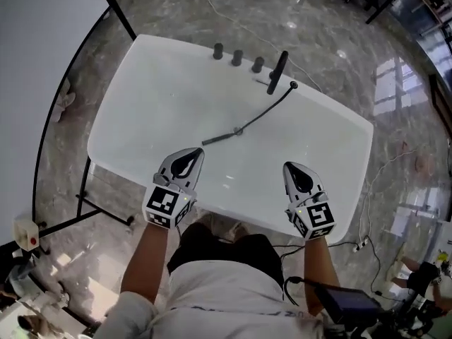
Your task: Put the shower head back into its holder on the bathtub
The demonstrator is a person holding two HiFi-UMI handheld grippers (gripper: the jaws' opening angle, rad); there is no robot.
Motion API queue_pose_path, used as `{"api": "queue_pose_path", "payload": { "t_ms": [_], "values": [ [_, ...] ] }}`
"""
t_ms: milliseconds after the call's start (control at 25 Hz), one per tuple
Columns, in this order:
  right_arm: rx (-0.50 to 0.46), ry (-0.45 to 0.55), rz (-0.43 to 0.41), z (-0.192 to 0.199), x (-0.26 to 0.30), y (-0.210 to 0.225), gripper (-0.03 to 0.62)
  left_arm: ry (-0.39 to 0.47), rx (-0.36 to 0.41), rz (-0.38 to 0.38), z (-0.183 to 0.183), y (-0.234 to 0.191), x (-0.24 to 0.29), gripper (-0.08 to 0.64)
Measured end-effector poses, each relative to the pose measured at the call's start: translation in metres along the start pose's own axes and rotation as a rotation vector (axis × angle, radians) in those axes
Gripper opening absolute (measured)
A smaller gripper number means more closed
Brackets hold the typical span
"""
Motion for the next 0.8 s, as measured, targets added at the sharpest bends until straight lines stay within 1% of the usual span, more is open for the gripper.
{"api": "queue_pose_path", "payload": {
  "t_ms": [120,240,320,400,480,560,680,800],
  "values": [
    [0.003,-0.038,-0.075,0.028,0.041,0.005,0.012,-0.018,-0.034,-0.031,0.032,-0.020,0.024,0.018],
    [-0.049,-0.078,-0.149,0.059,0.100,0.001,0.012,-0.040,-0.076,-0.080,0.069,-0.055,0.053,0.018],
    [-0.090,-0.102,-0.181,0.082,0.144,-0.003,0.012,-0.064,-0.101,-0.115,0.095,-0.080,0.073,0.018],
    [-0.123,-0.113,-0.212,0.103,0.186,-0.013,0.012,-0.087,-0.130,-0.124,0.121,-0.104,0.090,0.018],
    [-0.162,-0.127,-0.264,0.124,0.222,-0.029,0.014,-0.118,-0.152,-0.132,0.149,-0.127,0.103,0.018],
    [-0.243,-0.154,-0.308,0.153,0.259,-0.043,0.014,-0.161,-0.142,-0.139,0.179,-0.149,0.115,0.018],
    [-0.387,-0.220,-0.330,0.213,0.323,-0.059,0.019,-0.200,-0.098,-0.123,0.218,-0.188,0.137,0.018],
    [-0.491,-0.289,-0.376,0.275,0.377,-0.078,0.056,-0.233,-0.063,-0.101,0.259,-0.220,0.158,0.018]
  ]
}}
Point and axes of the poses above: the fingertips, and each gripper's own axes: x forward along the fingers, y to its right, z out of its underside, the point moved 5 cm from there along -x, backward along the fingers, and after that the axes turned 4 degrees about -x, right-handed, at the moved point
